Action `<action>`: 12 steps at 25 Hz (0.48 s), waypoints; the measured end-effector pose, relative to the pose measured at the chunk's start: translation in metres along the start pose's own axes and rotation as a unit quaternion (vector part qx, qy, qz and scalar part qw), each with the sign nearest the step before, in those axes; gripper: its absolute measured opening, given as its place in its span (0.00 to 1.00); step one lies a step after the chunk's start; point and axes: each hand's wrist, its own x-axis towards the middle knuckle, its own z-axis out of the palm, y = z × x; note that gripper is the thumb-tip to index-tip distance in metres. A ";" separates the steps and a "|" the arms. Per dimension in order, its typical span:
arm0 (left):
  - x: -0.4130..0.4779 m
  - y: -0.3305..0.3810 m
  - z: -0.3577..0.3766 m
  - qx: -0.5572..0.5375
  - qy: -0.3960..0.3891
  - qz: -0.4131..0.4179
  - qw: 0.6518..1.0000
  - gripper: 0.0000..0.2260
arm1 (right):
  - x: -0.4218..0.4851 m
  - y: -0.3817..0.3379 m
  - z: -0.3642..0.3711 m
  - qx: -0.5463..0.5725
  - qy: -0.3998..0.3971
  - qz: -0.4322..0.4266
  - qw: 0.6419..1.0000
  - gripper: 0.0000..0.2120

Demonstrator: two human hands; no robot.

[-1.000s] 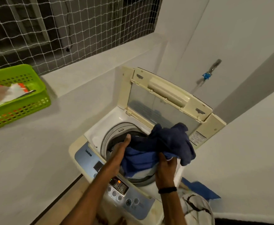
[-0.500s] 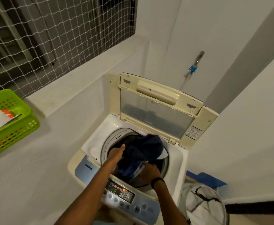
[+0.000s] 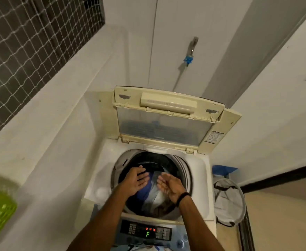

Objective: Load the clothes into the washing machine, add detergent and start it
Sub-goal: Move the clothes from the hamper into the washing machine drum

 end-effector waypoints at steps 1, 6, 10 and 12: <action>0.007 0.008 0.004 -0.020 -0.006 -0.001 1.000 0.17 | 0.008 -0.002 0.007 0.056 0.000 0.003 0.998 0.10; 0.037 0.044 0.041 -0.113 -0.047 -0.015 0.992 0.21 | 0.055 -0.033 0.037 0.190 0.043 0.020 0.981 0.25; 0.069 0.057 0.061 -0.125 -0.036 0.009 0.991 0.23 | 0.093 -0.057 0.047 0.247 0.059 0.011 0.967 0.25; 0.083 0.057 0.061 -0.121 -0.034 0.018 0.992 0.23 | 0.109 -0.059 0.047 0.255 0.063 0.009 0.965 0.25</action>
